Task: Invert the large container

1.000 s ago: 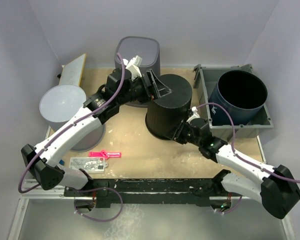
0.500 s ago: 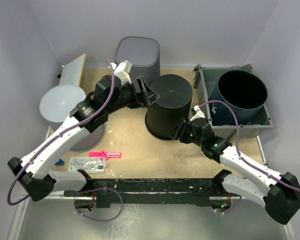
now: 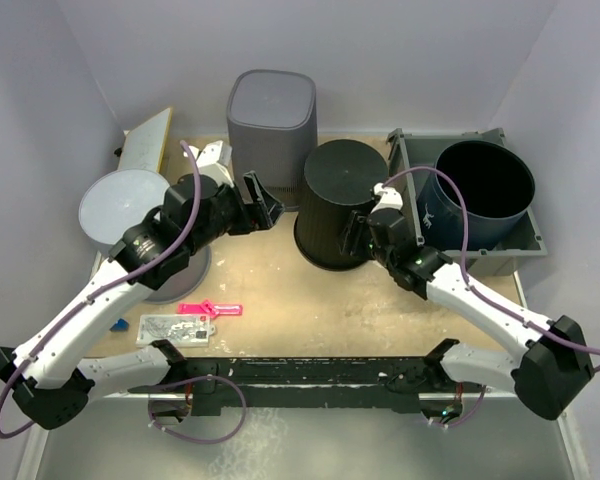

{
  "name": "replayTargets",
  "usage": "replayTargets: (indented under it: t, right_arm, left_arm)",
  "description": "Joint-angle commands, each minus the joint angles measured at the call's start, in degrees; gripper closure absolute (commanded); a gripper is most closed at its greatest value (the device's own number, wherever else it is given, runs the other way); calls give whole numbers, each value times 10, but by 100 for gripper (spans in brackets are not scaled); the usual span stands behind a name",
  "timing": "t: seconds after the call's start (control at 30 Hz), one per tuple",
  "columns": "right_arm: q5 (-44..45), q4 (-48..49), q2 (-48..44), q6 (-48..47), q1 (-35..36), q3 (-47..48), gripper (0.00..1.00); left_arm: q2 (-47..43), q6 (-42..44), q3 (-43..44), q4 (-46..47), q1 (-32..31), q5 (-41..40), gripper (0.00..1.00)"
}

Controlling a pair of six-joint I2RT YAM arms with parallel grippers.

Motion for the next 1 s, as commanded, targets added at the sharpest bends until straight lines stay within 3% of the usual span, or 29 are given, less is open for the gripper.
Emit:
replayTargets:
  t: [0.0, 0.33, 0.5, 0.6, 0.77, 0.97]
  right_arm:
    - [12, 26, -14, -51, 1, 33, 41]
    - [113, -27, -142, -102, 1, 80, 22]
    - [143, -47, -128, -115, -10, 134, 3]
    - [93, -63, -93, -97, -42, 171, 1]
    - [-64, -42, -49, -48, -141, 180, 0]
    - [-215, -4, 1, -38, -147, 177, 0]
  left_arm:
    - [-22, 10, 1, -7, 1, -32, 22]
    - [-38, 21, 4, -19, 1, -64, 22]
    - [-31, 17, 1, -11, 0, -55, 22]
    - [-33, 16, 1, -12, 1, -53, 22]
    - [-46, 15, -1, -22, 0, -62, 22]
    - [-59, 14, -3, -33, 1, -75, 22]
